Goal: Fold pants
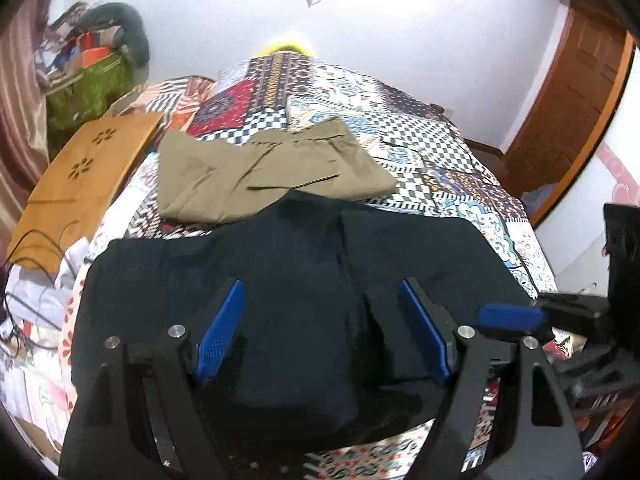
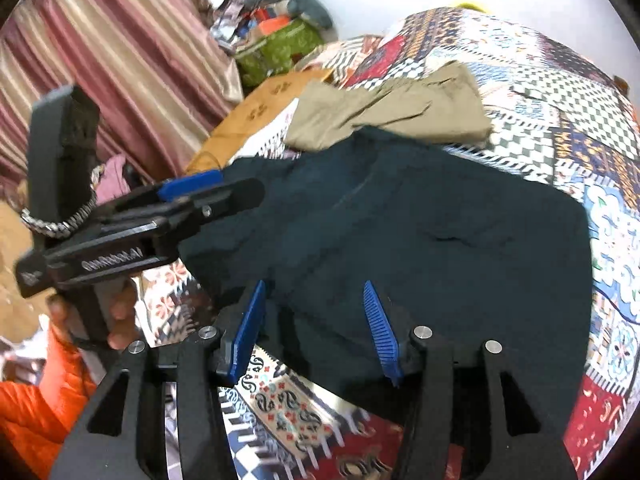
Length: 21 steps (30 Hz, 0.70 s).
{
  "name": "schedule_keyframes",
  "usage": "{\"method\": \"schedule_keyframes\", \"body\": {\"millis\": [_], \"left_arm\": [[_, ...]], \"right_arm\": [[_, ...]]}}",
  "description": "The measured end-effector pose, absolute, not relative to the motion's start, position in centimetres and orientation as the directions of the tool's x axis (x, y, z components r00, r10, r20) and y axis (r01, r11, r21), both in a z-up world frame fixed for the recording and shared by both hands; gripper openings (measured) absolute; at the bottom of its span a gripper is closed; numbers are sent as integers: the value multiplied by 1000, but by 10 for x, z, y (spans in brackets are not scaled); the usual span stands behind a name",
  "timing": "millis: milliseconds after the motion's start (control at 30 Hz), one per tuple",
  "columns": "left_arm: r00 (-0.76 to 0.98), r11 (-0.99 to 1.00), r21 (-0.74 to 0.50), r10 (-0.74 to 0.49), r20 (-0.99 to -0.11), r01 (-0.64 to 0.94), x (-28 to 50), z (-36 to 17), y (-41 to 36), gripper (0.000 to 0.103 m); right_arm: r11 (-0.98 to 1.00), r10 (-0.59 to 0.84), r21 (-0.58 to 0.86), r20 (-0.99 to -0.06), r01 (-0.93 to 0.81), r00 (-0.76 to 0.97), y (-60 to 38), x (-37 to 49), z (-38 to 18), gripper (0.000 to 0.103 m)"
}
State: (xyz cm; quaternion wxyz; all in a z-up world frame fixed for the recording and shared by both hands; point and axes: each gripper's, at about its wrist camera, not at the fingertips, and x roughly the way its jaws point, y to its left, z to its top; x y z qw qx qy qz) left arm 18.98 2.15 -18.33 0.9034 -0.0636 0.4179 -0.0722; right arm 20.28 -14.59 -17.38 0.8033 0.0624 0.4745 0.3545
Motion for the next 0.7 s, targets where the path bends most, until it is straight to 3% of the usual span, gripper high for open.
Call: {"method": "schedule_keyframes", "body": {"millis": [133,300,467,700], "left_arm": [[608,978,-170,-210,-766,123,202,-192,0,79],[529,982,-114,-177,-830,151,208,-226,-23,79],[503,984,-78,-148,-852,157,202,-255,-25,81],[520,986,-25,-110,-847,167,196,-249,-29,80]], "right_arm": [[829,523,333,-746,-449,413,-182,209,-173,48],[900,400,259,-812,-351,425,-217,215,-202,48],[895,427,310,-802,-319,417,-232,198,-222,48],[903,405,284,-812,-322,420,-230,196,-216,48]]}}
